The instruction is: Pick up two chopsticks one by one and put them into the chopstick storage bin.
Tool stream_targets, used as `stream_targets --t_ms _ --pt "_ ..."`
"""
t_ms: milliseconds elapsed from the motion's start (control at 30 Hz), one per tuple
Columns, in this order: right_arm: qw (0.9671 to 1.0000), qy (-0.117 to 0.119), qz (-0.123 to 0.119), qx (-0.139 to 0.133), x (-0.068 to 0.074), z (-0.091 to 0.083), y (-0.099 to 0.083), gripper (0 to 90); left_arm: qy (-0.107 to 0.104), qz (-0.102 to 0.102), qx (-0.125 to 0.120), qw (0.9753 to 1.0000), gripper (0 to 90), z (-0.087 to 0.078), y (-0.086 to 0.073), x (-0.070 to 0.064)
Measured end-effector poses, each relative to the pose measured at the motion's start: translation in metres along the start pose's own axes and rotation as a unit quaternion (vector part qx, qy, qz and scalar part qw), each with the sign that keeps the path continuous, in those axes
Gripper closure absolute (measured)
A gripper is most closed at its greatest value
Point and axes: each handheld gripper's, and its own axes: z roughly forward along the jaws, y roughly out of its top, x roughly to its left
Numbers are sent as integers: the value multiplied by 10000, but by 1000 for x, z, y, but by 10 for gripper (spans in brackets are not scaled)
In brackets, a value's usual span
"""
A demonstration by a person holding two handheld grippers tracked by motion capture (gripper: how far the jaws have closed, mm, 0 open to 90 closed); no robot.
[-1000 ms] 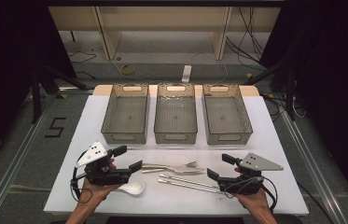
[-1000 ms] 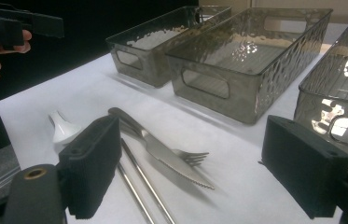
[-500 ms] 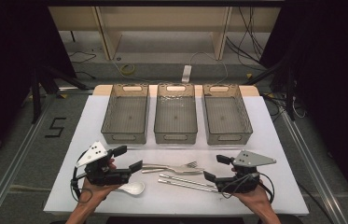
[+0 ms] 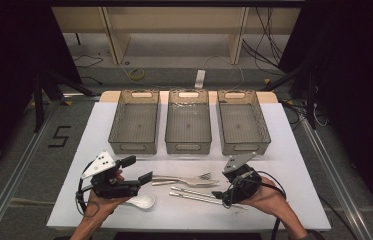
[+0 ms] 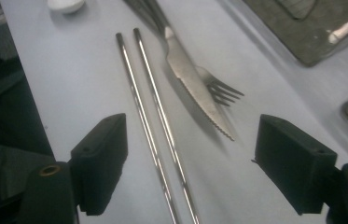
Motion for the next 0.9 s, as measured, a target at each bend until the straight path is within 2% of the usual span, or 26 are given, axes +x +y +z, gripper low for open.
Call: stream_targets --t_ms 100,167,333,433,500,533,633,767,800,900 --pt "9992 65 -199 351 7 6 8 300 0 10 -2 10000 156 0 0 0" --pt "9974 99 -358 618 12 13 11 328 1 10 2 10000 156 0 0 0" --pt "9934 77 -528 1014 18 25 14 418 -14 11 -1 10000 156 0 0 -1" --pt "9914 205 -577 1155 18 30 13 465 -34 18 -6 10000 156 -1 0 -1" --pt "9896 220 -673 1254 18 34 12 504 -29 8 3 10000 156 0 0 -1" --pt "9895 236 -627 1283 18 35 12 520 -30 8 6 10000 156 0 0 -1" --pt "9868 284 -741 1415 17 40 11 561 -34 11 -3 10000 156 0 0 -1" --pt "9847 284 -749 1546 18 45 9 625 -35 37 17 10000 156 0 0 -1" --pt "9837 317 -825 1564 17 46 8 640 -35 37 17 10000 156 0 0 -1" --pt "9823 310 -768 1682 18 49 8 678 -37 47 22 10000 156 0 0 -1"
